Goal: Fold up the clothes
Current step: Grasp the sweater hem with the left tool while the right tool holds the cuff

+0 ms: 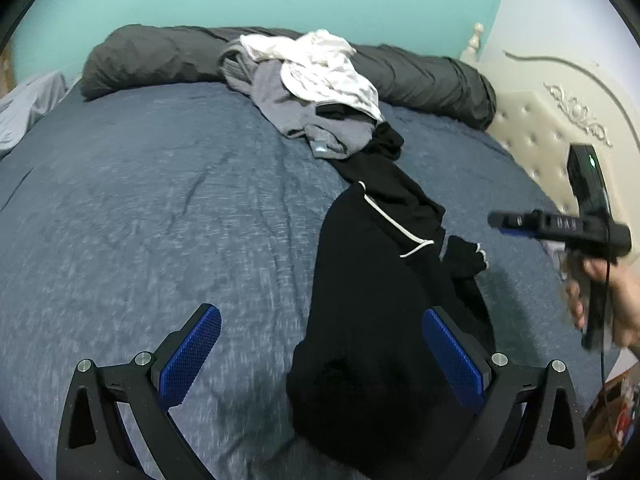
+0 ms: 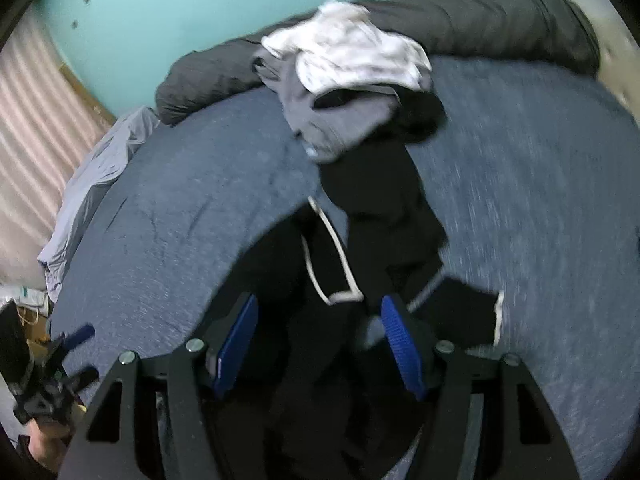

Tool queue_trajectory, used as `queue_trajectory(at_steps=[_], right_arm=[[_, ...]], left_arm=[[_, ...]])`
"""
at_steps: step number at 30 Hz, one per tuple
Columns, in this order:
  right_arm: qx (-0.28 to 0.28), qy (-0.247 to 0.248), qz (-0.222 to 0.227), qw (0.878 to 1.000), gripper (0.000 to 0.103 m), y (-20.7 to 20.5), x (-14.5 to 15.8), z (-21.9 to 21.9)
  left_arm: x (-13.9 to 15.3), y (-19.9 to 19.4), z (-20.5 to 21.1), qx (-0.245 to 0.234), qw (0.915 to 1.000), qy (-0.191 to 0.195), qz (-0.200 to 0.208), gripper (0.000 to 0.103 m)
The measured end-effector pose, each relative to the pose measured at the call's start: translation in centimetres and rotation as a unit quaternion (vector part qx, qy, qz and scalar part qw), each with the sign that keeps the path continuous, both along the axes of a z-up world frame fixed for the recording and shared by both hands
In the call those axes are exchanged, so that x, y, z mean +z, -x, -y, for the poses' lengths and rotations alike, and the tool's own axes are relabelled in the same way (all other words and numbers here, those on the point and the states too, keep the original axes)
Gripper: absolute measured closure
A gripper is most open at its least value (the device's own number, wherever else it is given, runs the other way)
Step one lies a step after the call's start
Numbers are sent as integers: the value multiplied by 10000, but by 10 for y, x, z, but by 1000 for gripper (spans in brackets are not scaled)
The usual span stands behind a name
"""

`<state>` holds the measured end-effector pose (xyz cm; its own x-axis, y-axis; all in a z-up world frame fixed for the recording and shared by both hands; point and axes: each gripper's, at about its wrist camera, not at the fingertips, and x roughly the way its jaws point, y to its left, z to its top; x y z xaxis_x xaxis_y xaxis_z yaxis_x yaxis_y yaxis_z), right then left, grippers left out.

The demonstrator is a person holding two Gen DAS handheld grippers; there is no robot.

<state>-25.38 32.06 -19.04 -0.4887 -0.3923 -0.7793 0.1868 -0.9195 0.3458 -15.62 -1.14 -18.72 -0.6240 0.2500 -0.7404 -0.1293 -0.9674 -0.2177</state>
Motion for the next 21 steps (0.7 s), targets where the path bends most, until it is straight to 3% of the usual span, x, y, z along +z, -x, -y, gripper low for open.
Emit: queue_trajectory(at_steps=[6, 10, 12, 16, 17, 19, 21], right_arm=[[-24, 294, 183, 9994, 38, 2, -39, -6], [15, 420, 208, 9989, 38, 5, -55, -7], [34, 482, 220, 9986, 38, 7, -63, -7], [85, 614, 238, 9978, 38, 13, -73, -4], [96, 642, 245, 9976, 38, 14, -76, -3], [125, 707, 277, 9970, 38, 18, -82, -1], [164, 694, 318, 9969, 38, 20, -87, 3]], left_arm=[[-23, 51, -23, -312, 9992, 12, 231, 2], [-39, 78, -32, -461, 9981, 57, 405, 8], [-45, 88, -36, -507, 9976, 111, 455, 17], [-57, 102, -47, -698, 9959, 139, 554, 24], [-59, 104, -51, -757, 9953, 131, 586, 31], [-66, 111, -56, -849, 9941, 95, 671, 33], [-72, 115, -58, -892, 9932, 23, 749, 48]])
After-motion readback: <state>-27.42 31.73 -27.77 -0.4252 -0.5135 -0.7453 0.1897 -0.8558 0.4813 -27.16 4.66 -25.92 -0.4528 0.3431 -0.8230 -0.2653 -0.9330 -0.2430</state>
